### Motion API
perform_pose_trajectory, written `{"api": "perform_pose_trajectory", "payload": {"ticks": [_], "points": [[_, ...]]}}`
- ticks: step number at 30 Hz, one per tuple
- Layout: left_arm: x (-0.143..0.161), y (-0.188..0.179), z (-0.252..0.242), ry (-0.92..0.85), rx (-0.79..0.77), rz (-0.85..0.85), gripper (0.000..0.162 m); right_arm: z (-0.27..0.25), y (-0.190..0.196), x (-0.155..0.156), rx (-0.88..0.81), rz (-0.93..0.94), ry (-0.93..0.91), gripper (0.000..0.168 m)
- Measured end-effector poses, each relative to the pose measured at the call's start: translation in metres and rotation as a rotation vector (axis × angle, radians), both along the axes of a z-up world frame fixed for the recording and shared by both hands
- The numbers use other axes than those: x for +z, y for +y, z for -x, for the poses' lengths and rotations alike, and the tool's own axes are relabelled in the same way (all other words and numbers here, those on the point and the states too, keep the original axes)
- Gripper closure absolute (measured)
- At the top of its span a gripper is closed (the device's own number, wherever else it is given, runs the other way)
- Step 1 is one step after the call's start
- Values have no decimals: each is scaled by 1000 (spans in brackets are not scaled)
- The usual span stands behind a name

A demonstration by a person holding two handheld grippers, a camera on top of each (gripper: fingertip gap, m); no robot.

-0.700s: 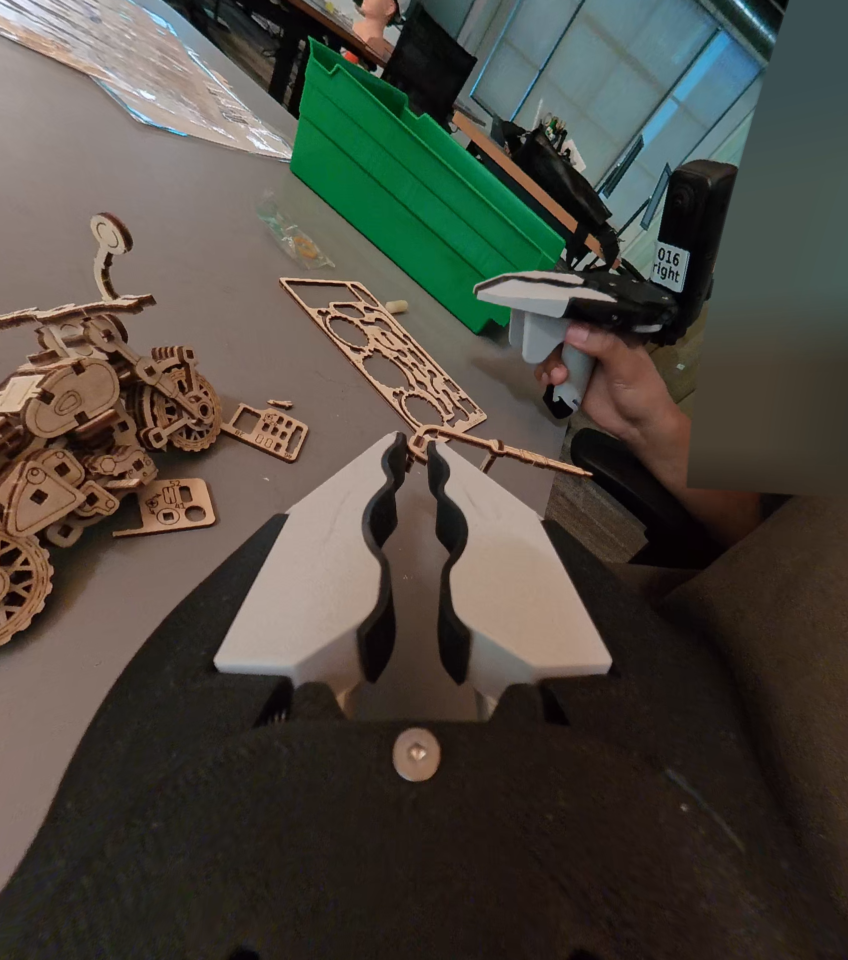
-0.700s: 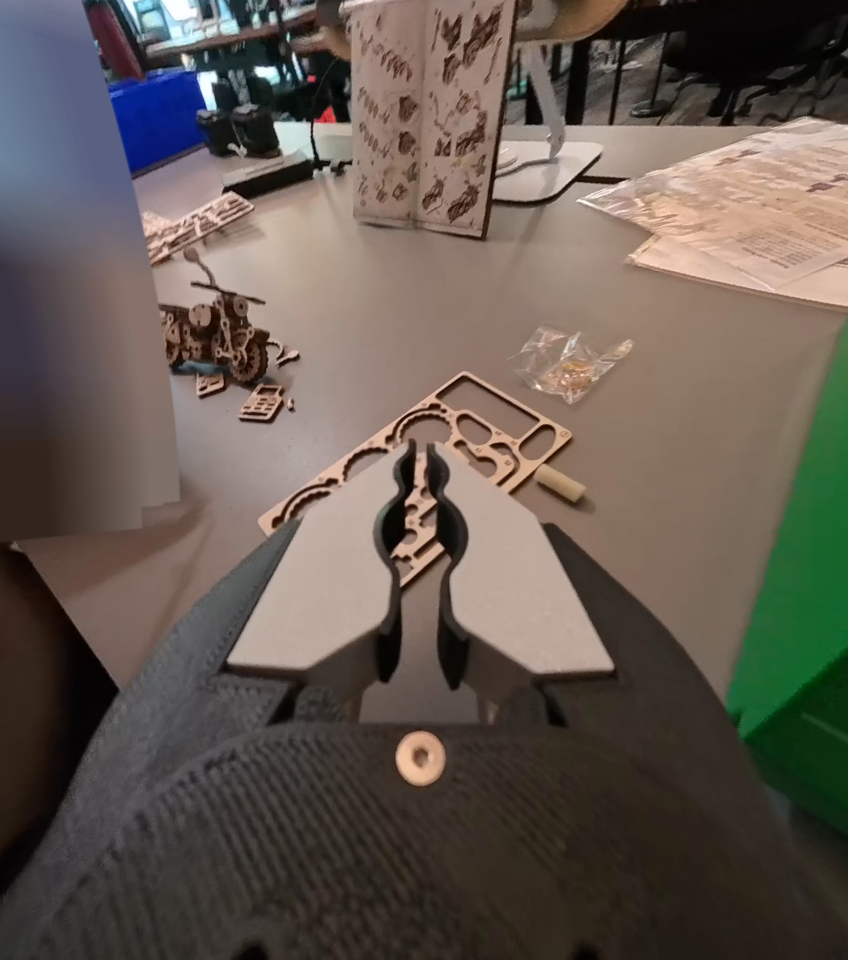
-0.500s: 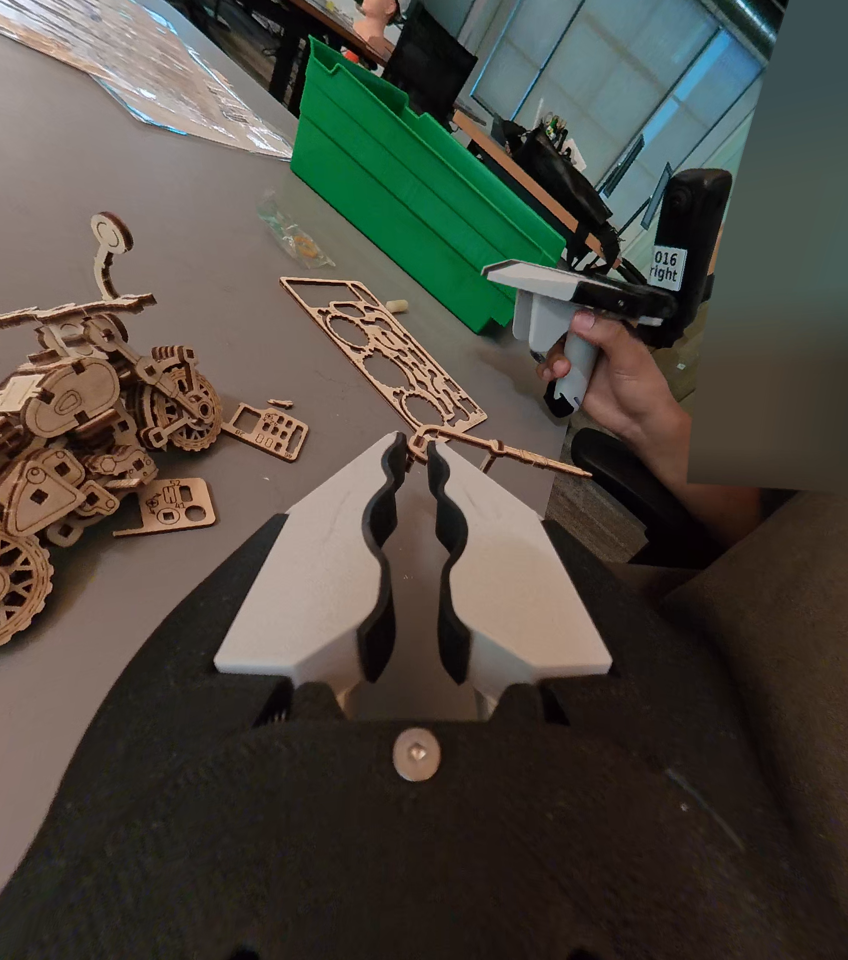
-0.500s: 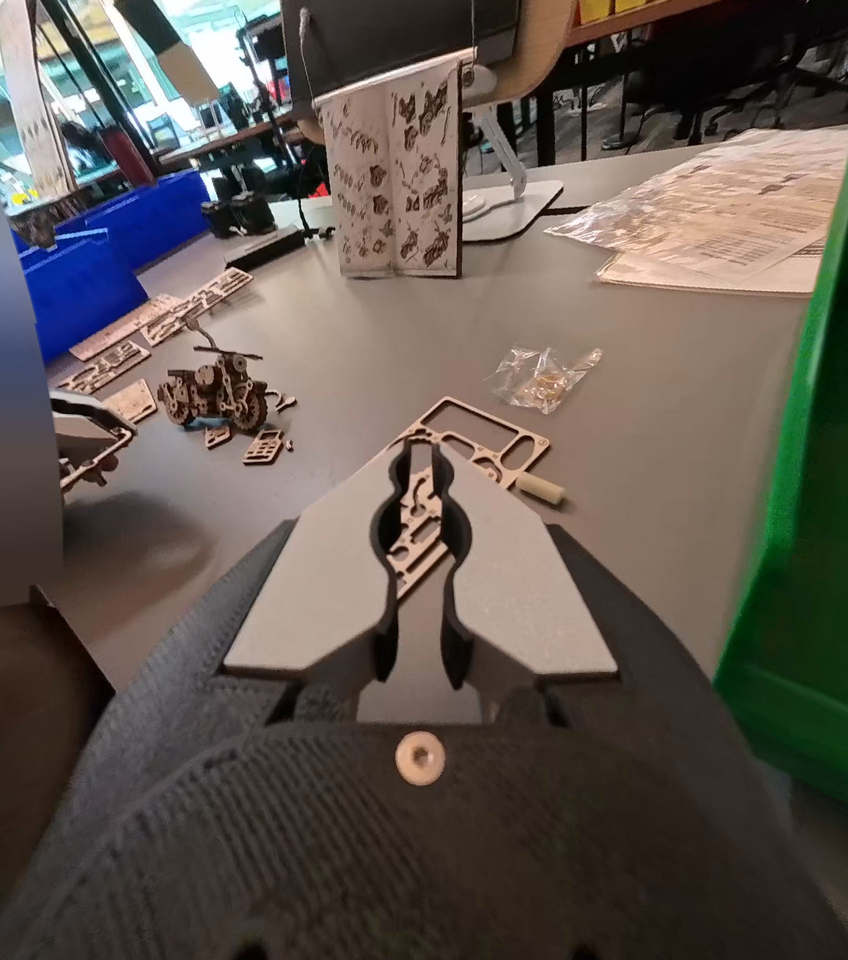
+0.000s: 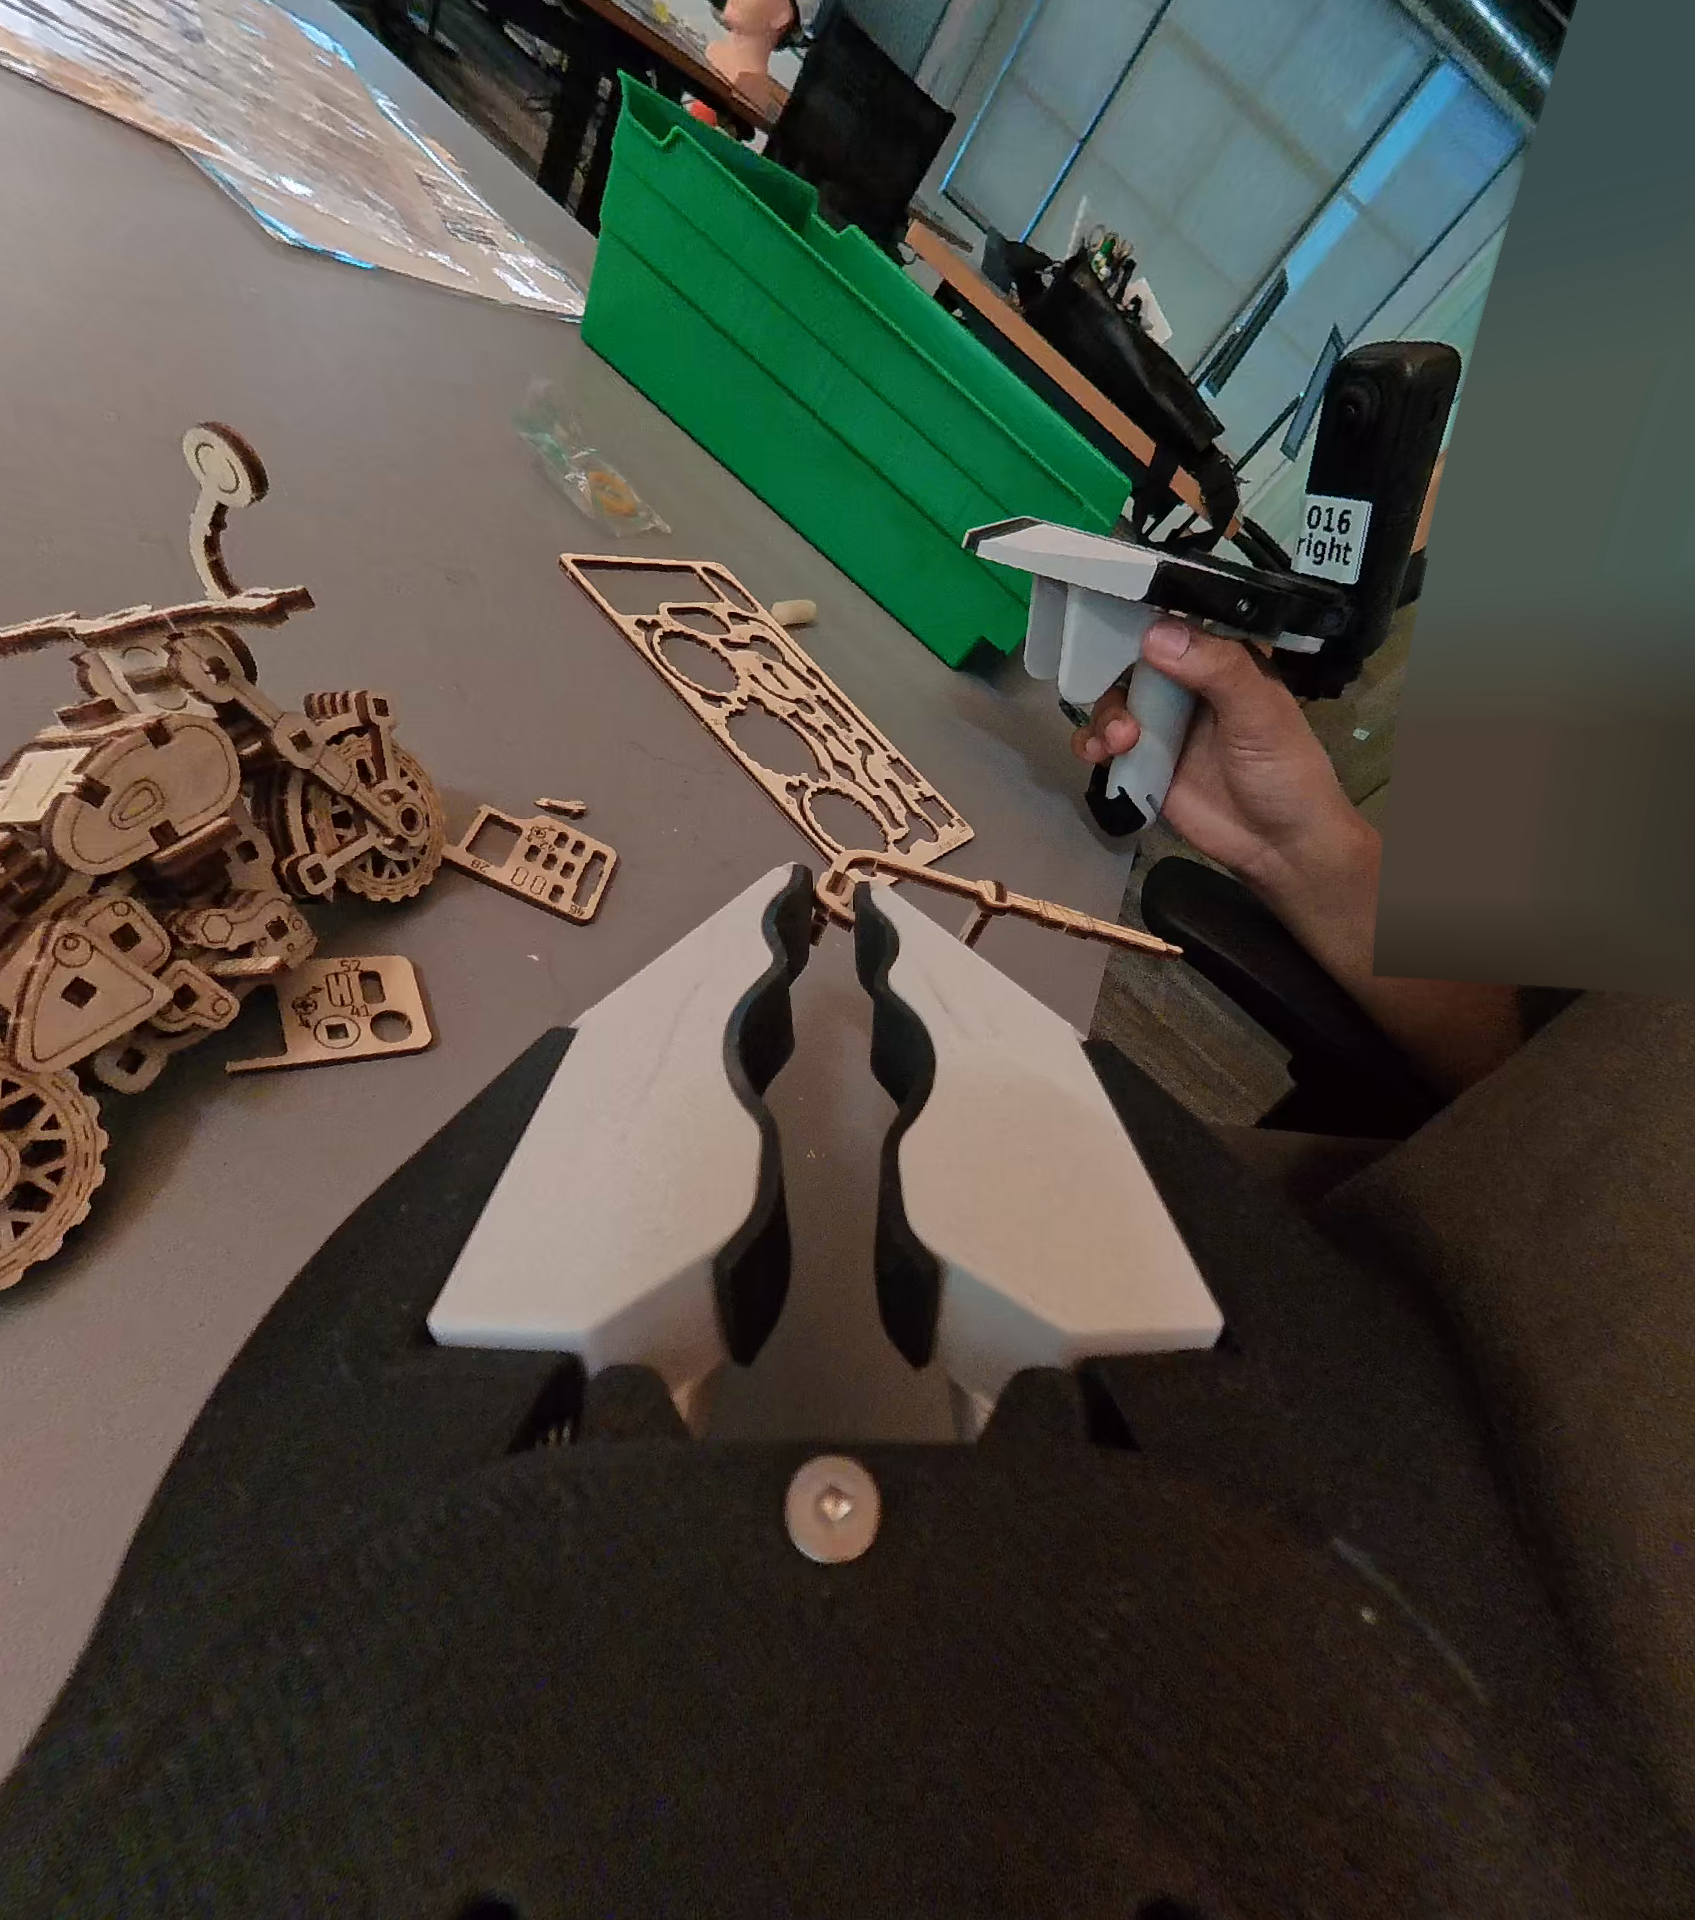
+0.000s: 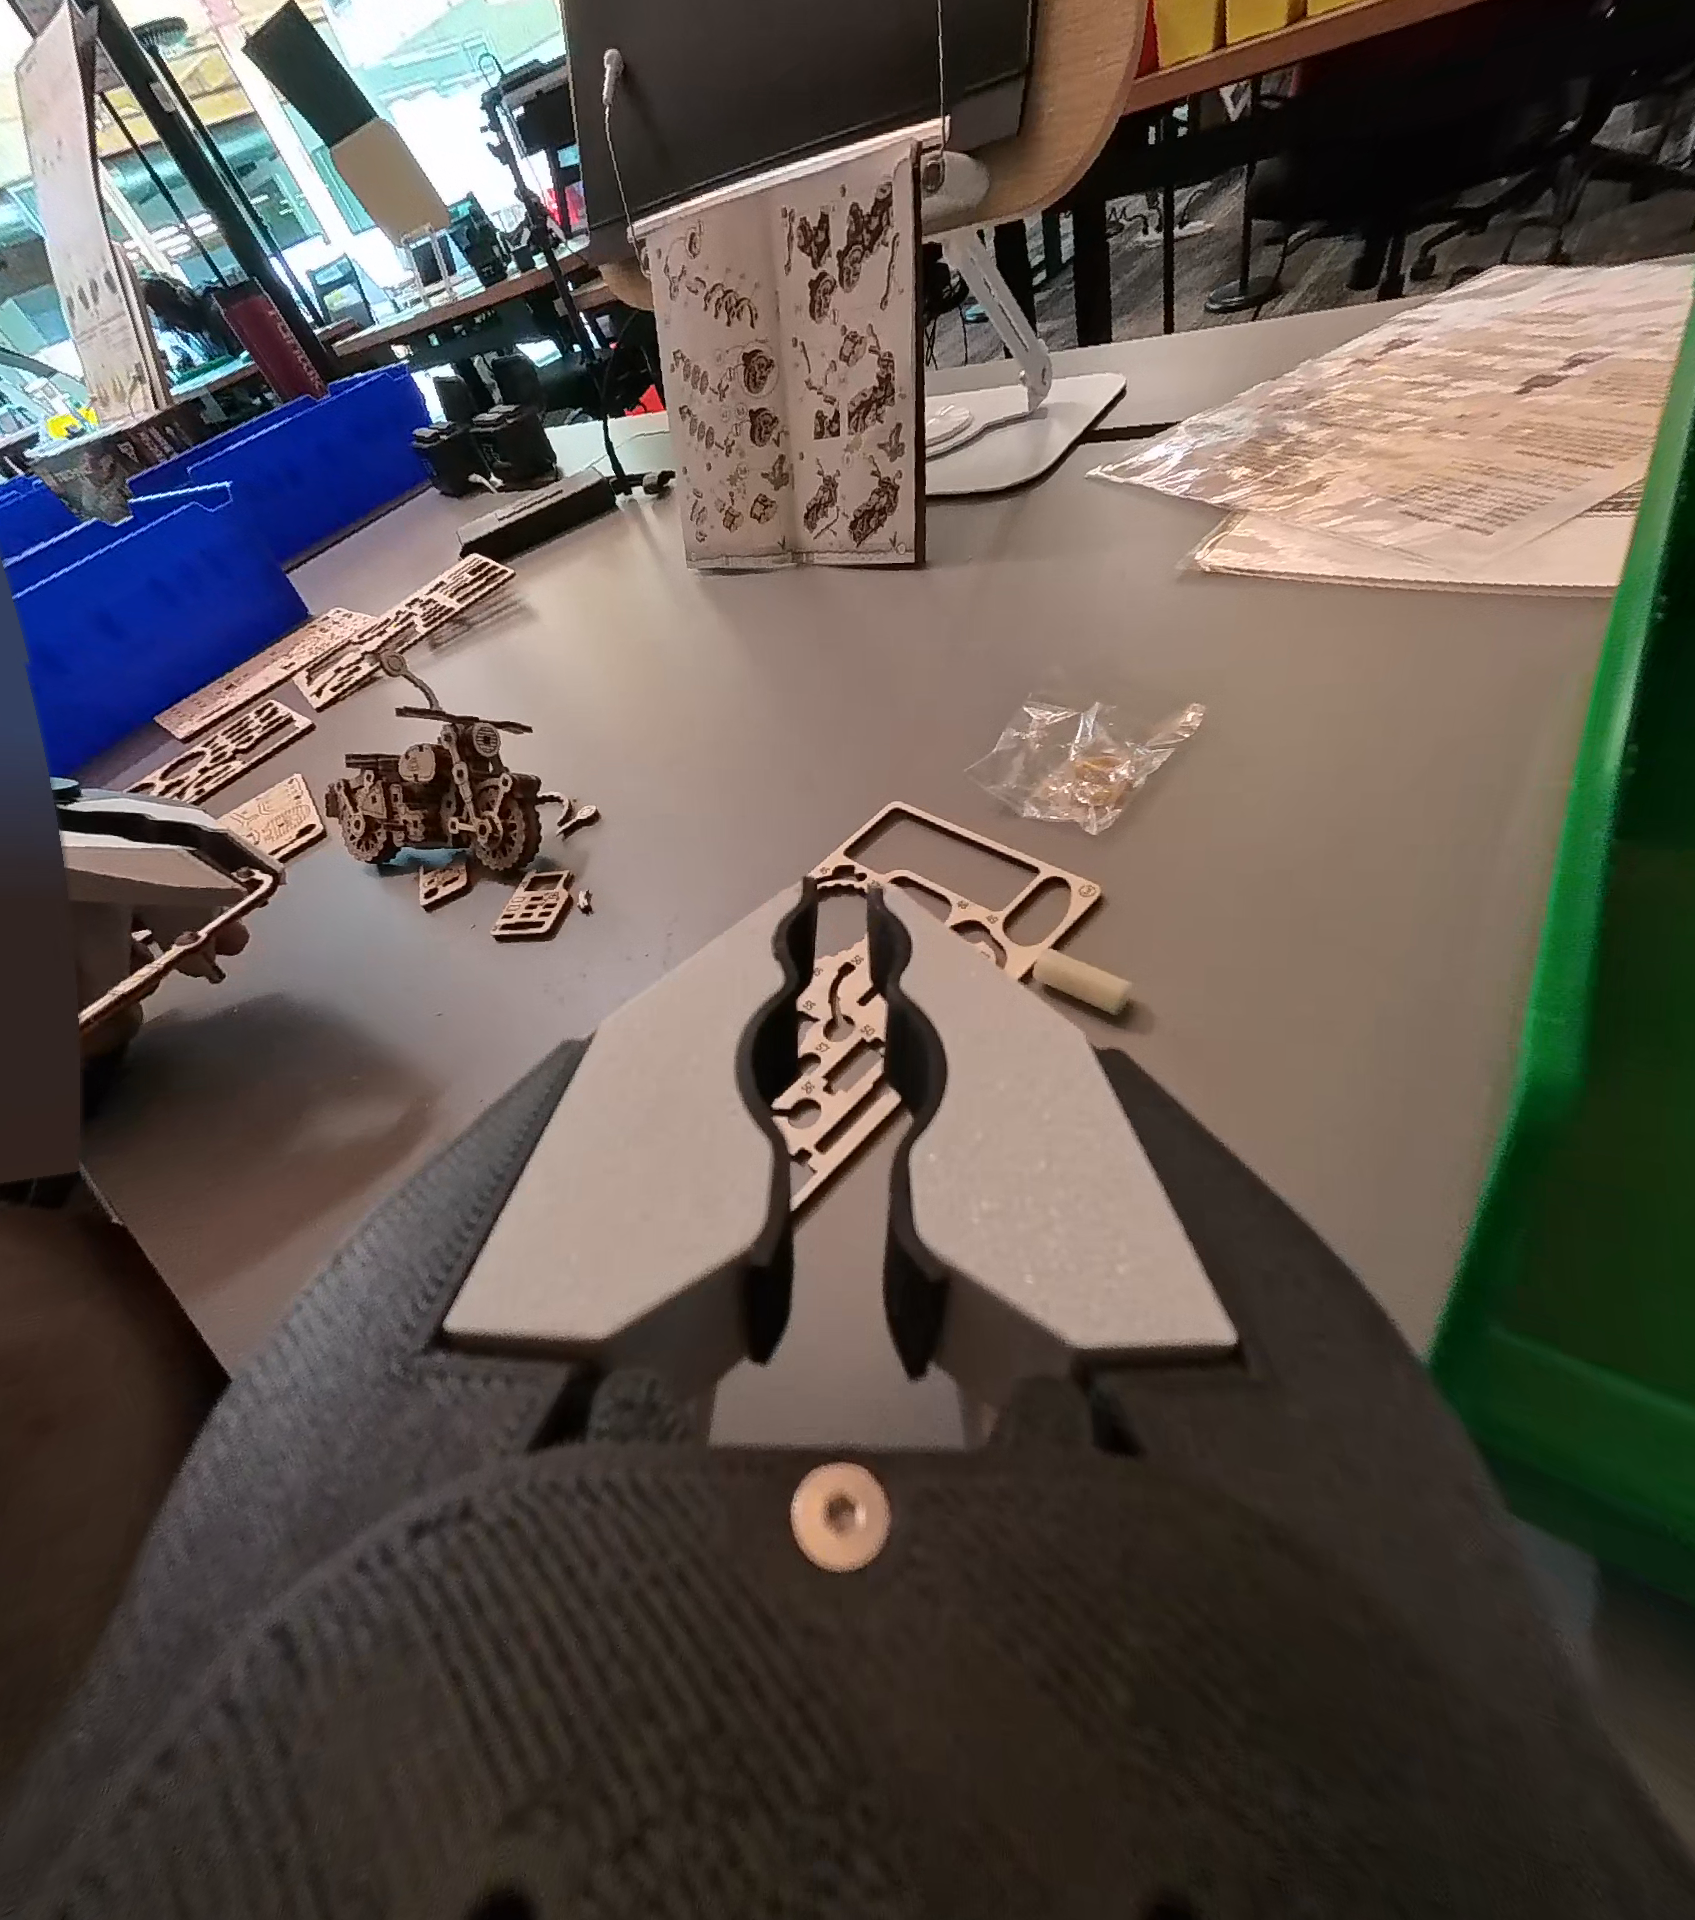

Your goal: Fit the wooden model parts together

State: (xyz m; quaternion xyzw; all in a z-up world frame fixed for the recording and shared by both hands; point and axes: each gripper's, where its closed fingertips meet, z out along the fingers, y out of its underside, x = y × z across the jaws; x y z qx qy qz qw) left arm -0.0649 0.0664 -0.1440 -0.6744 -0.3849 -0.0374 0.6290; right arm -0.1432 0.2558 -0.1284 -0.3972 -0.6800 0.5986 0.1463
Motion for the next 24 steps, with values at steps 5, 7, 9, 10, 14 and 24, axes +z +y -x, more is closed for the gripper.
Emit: {"api": "perform_pose_trajectory", "payload": {"ticks": [5,7,9,10,14,24], "points": [[0,0,0,0,0,1,157,1,2,1,-9,5,5,159],[0,0,0,1,0,1,157,1,2,1,-10,6,4,159],[0,0,0,0,0,2,157,1,2,1,-10,6,4,159],[0,0,0,0,0,2,157,1,2,1,-11,5,5,159],[0,0,0,1,0,2,157,1,2,1,-11,5,6,158],[0,0,0,4,-1,2,157,6,6,4,-54,29,19,142]]}}
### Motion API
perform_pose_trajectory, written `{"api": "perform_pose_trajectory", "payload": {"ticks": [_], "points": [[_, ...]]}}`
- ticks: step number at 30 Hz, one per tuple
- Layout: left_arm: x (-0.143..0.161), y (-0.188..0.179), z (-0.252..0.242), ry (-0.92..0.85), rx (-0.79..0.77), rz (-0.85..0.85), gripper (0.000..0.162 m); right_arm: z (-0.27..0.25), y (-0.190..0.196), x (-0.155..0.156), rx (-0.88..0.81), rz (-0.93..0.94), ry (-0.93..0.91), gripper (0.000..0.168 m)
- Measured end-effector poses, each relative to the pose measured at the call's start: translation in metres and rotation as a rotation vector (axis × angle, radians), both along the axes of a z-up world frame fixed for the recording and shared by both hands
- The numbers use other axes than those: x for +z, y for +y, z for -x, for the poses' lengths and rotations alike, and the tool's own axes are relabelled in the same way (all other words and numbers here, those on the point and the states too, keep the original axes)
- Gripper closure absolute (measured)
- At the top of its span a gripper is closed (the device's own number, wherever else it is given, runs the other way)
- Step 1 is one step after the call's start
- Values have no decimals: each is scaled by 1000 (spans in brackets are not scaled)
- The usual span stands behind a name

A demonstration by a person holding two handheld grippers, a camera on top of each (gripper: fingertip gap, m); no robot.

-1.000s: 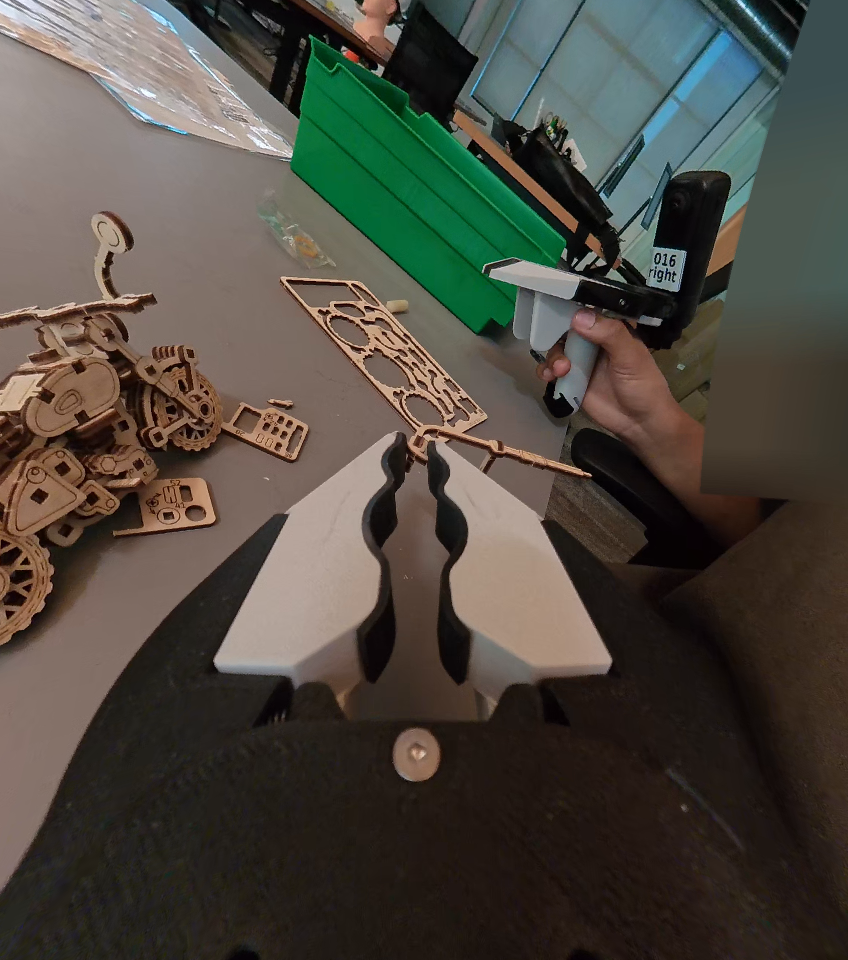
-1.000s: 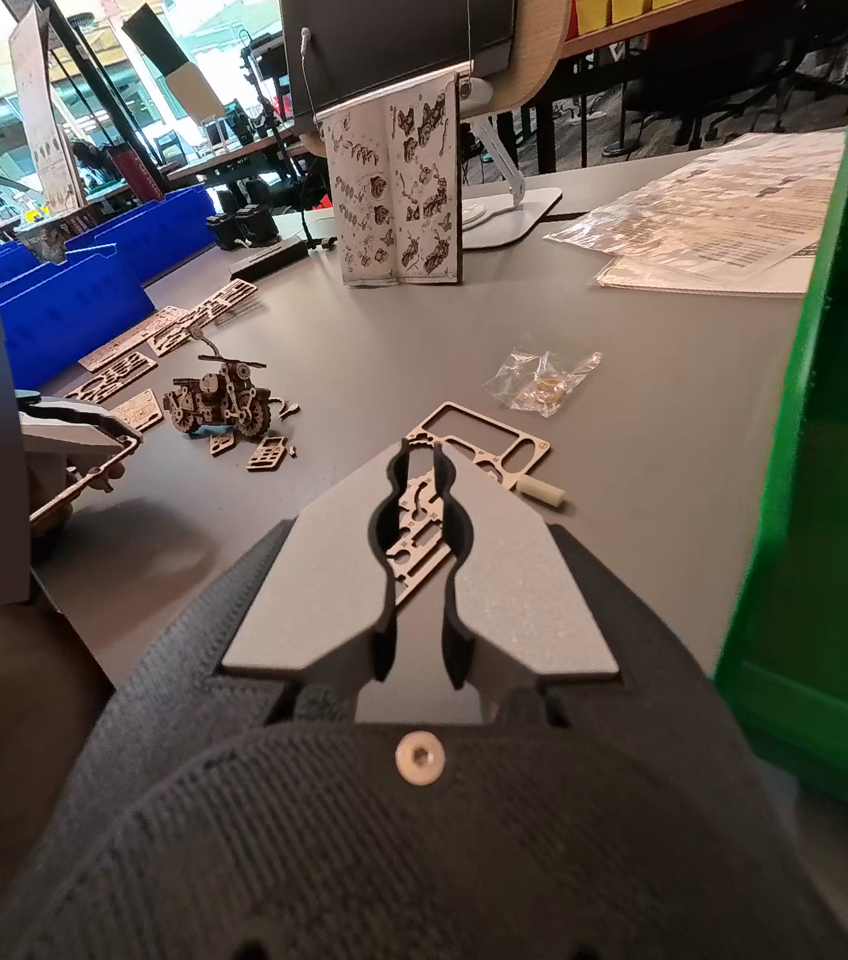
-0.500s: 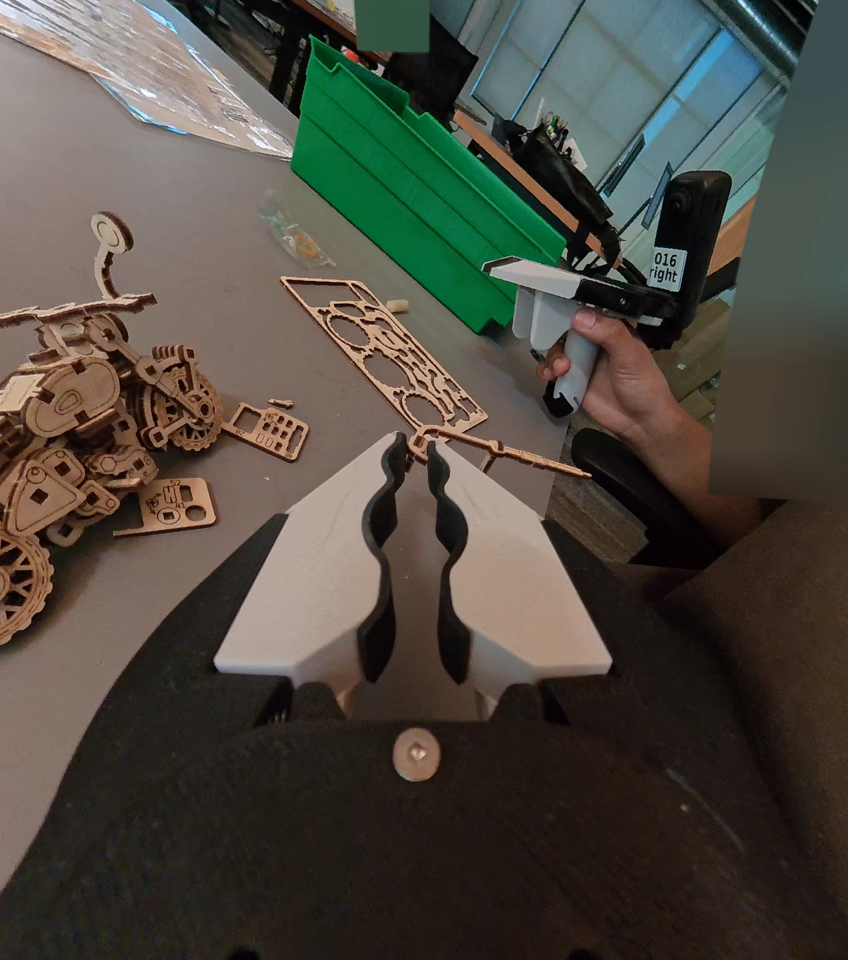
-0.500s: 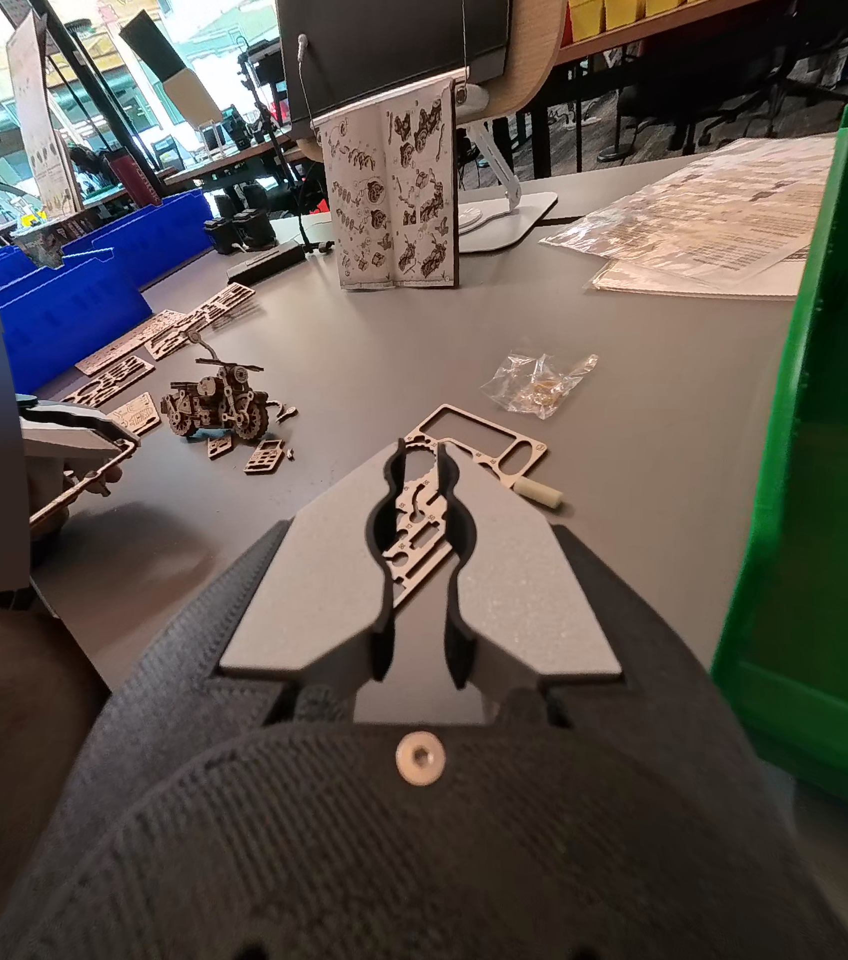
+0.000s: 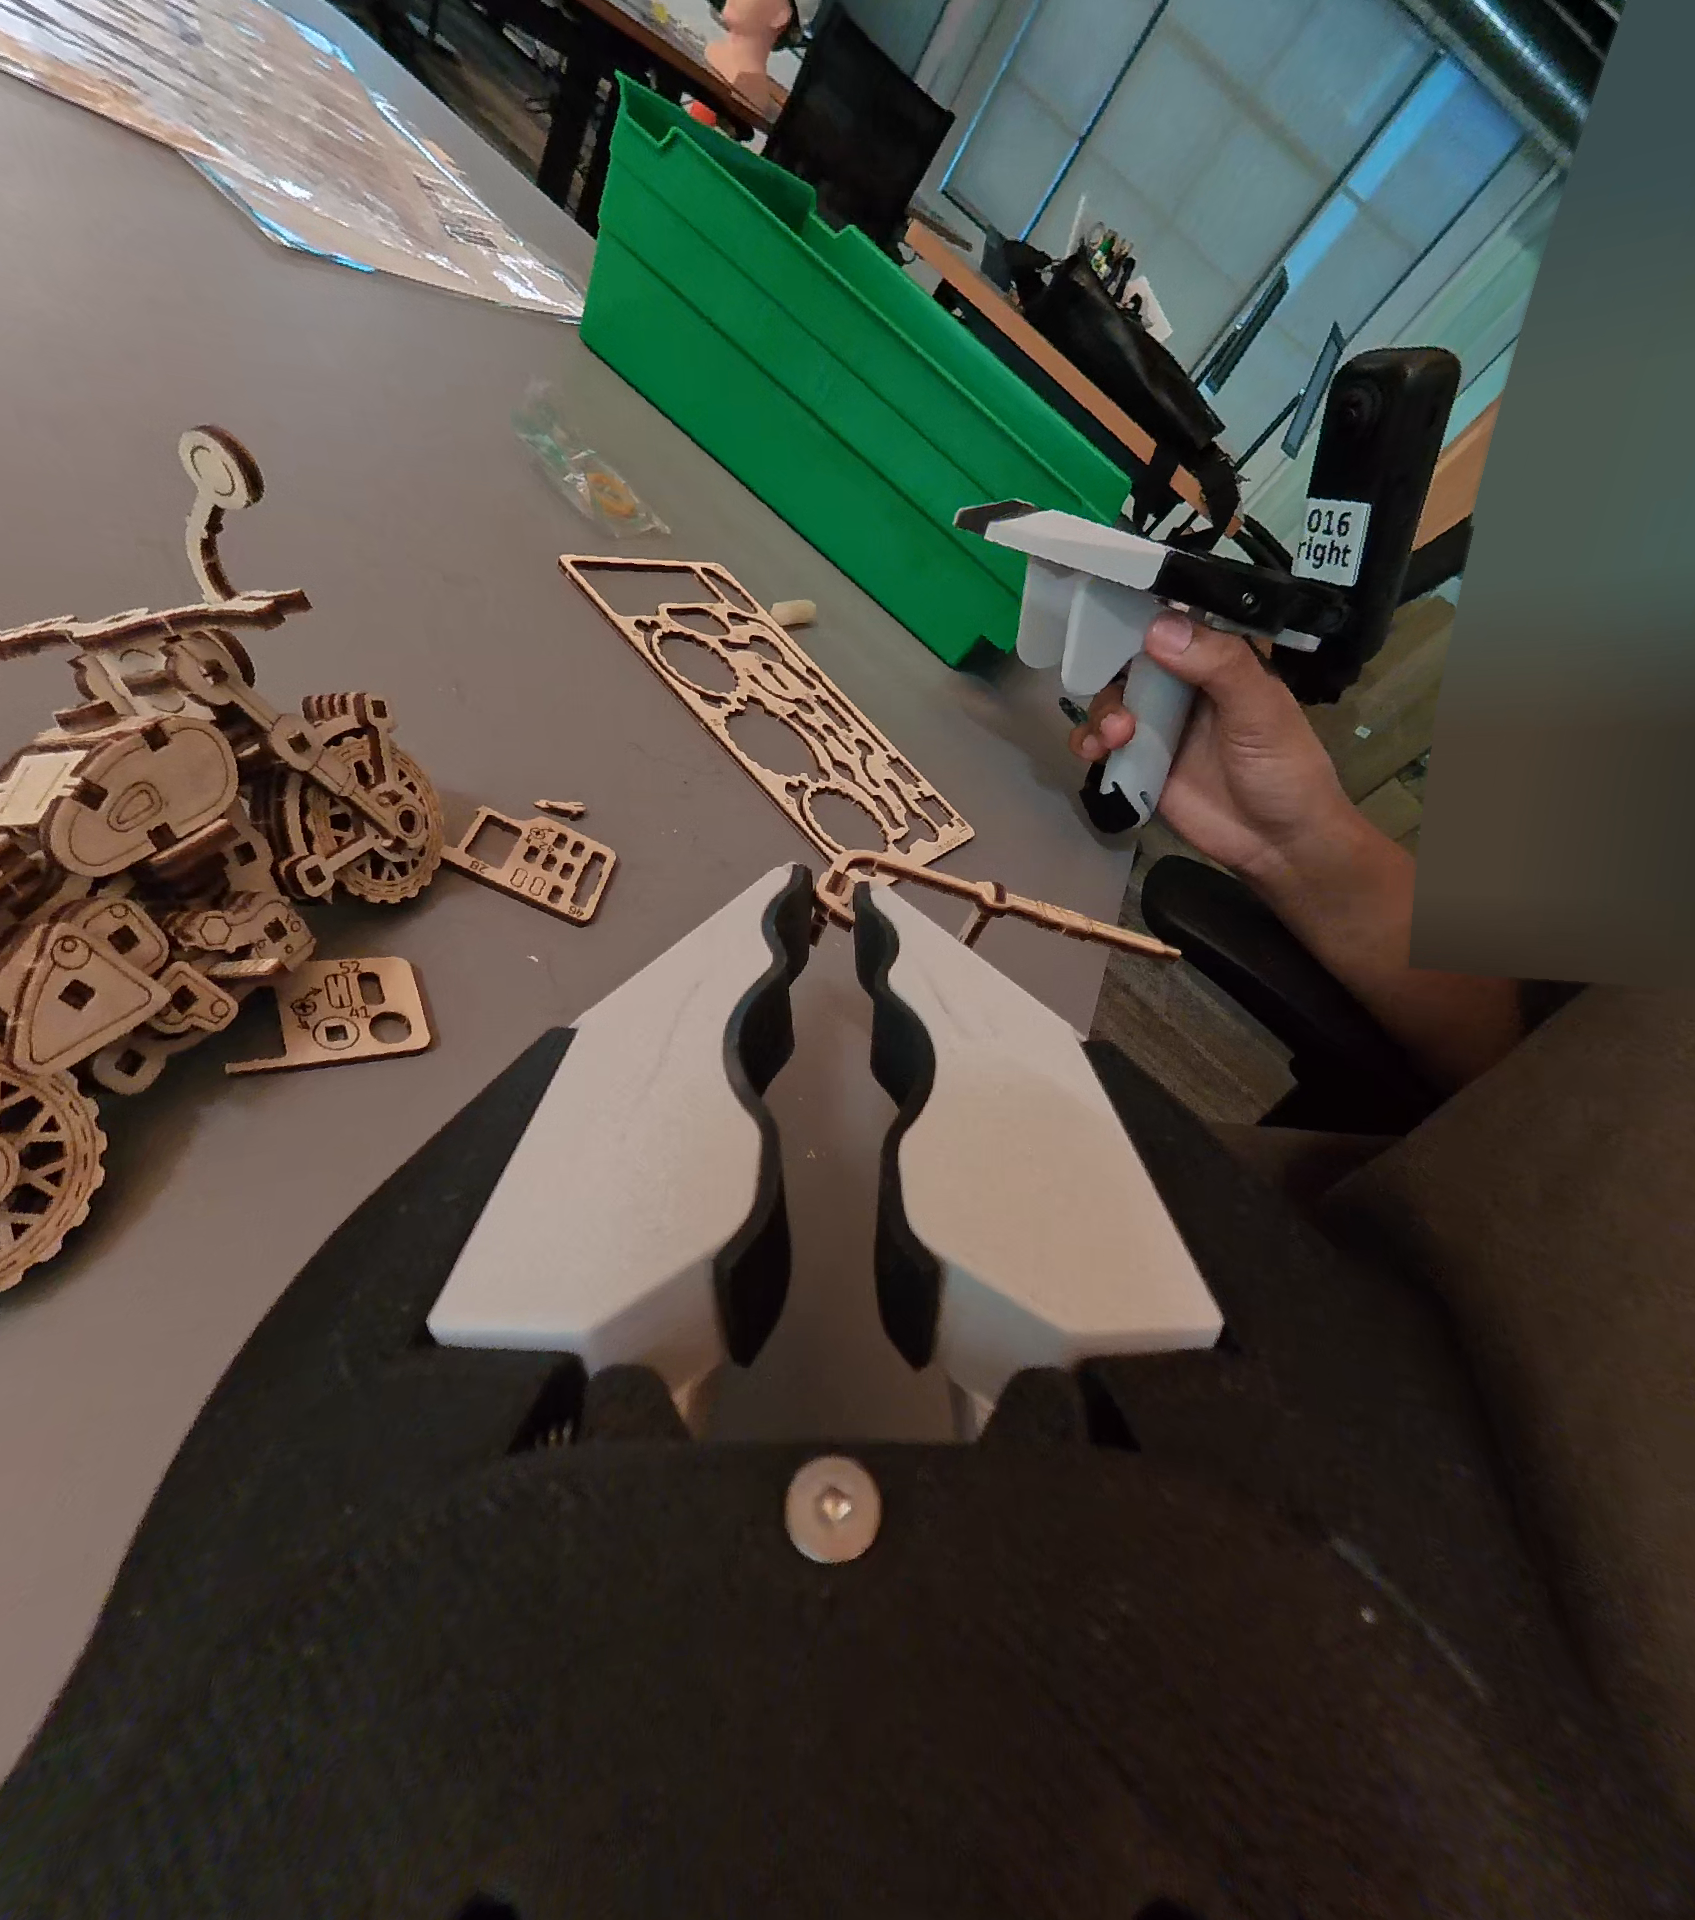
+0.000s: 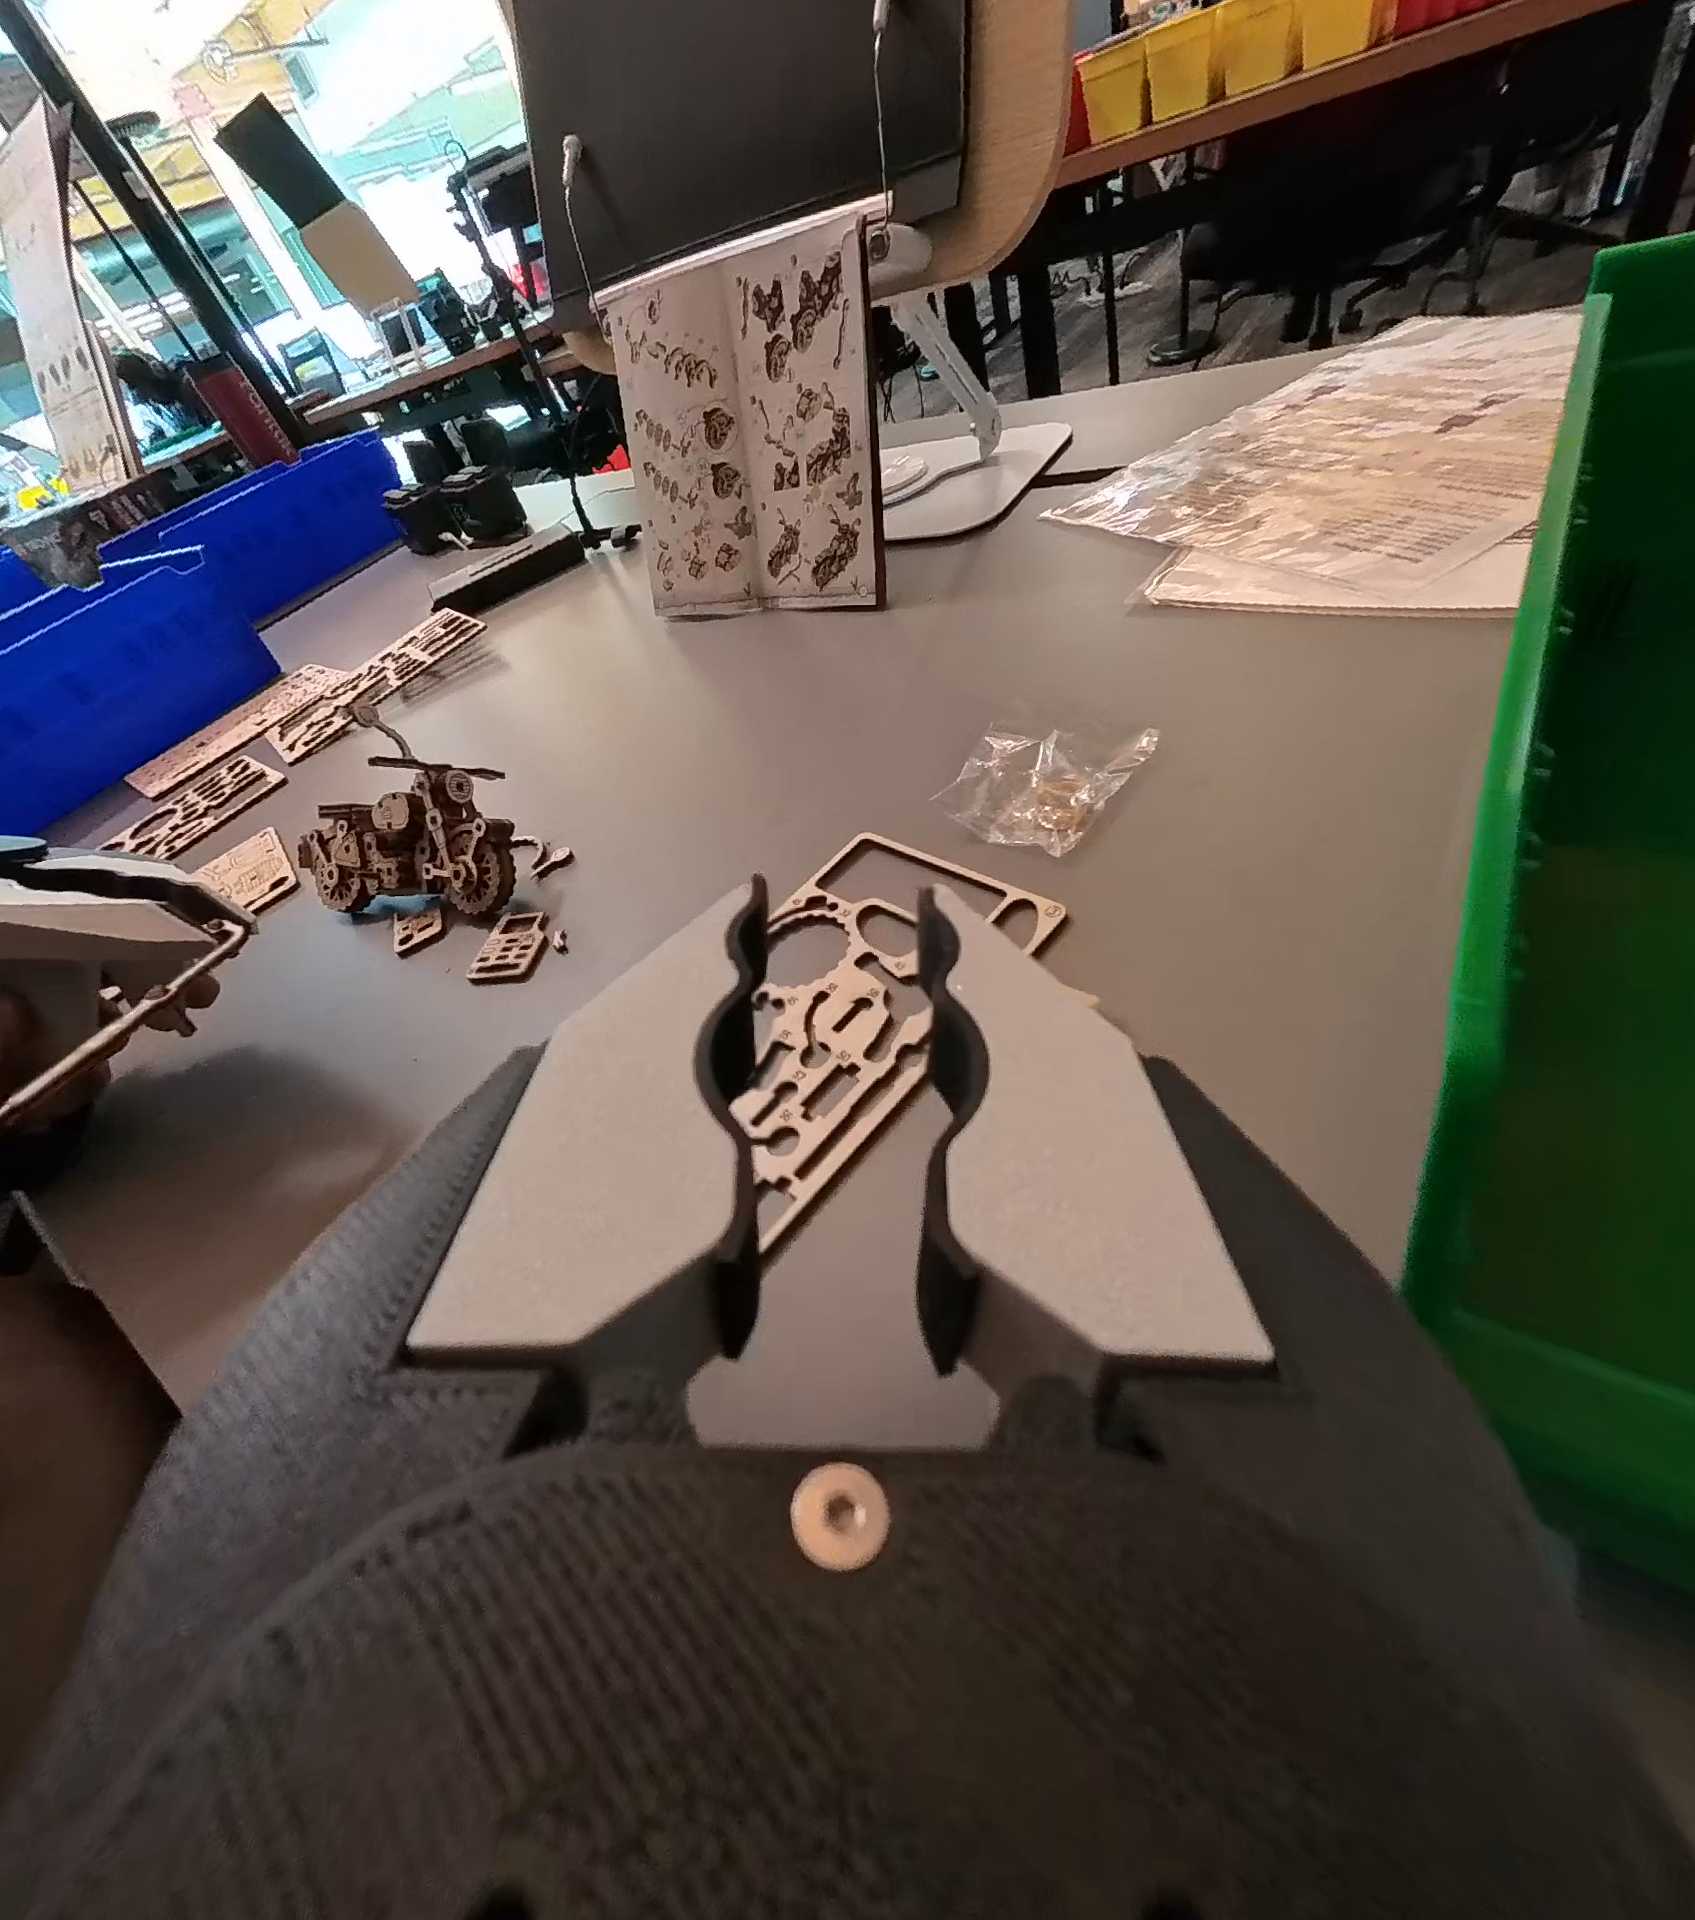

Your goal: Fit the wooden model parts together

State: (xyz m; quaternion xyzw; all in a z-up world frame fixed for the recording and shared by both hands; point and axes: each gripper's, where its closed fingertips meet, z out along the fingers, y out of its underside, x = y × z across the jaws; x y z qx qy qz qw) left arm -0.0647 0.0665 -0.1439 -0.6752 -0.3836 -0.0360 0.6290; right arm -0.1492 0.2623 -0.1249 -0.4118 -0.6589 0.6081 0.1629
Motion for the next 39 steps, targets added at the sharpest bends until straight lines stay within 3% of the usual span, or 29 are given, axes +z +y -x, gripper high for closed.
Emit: {"api": "perform_pose_trajectory", "payload": {"ticks": [8,39], "points": [[1,0,-1,1,-6,-6,157,-5,-9,-8,52,30,-86,144],[0,0,-1,-5,-7,-6,157,-6,-12,-10,65,34,-96,143]]}}
